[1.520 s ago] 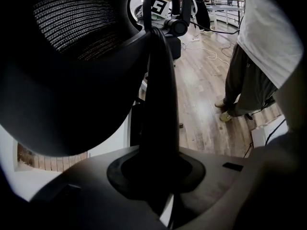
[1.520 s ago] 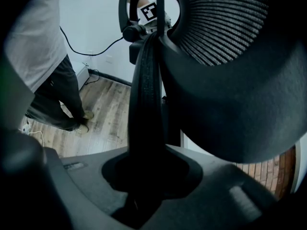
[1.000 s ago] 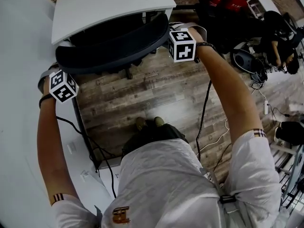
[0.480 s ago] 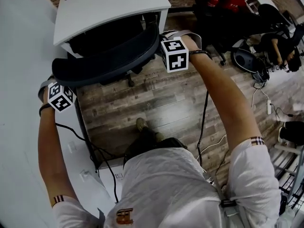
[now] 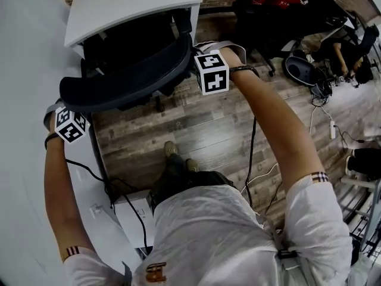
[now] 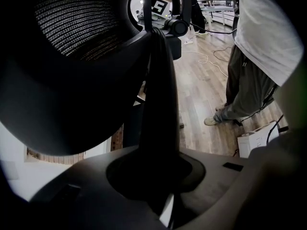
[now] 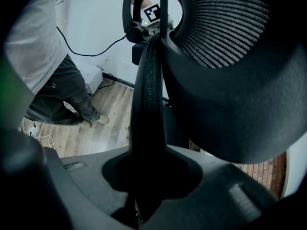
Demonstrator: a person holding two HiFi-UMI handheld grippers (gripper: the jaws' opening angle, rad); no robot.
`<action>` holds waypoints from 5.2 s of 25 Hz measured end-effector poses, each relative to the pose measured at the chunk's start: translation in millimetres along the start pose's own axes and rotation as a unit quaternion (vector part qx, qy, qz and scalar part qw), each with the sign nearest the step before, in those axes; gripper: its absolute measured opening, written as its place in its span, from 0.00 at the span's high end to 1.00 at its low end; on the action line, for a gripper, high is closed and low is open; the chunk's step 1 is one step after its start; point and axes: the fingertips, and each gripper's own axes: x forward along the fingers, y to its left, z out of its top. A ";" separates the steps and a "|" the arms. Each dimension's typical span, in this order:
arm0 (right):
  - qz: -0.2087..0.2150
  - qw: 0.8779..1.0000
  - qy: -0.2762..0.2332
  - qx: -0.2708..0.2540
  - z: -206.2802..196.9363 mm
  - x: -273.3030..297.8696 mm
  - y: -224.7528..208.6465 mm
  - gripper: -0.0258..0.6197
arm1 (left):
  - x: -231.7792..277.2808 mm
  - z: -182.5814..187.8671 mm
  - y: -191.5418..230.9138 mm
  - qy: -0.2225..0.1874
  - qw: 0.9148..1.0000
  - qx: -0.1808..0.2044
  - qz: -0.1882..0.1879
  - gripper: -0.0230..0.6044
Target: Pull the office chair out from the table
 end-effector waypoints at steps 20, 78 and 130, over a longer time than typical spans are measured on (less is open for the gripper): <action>0.000 1.000 0.008 0.017 29.6 -61.9 123.5 0.82 | -67.7 17.8 -118.7 -0.013 1.000 0.003 0.000 0.85; -0.003 1.000 0.004 0.023 113.1 -221.1 416.7 0.81 | -242.1 62.0 -403.9 -0.018 1.000 0.003 -0.003 0.84; -0.173 0.947 -0.165 0.214 142.8 -388.7 469.8 0.67 | -419.8 126.7 -463.8 -0.205 0.915 -0.309 0.158 0.62</action>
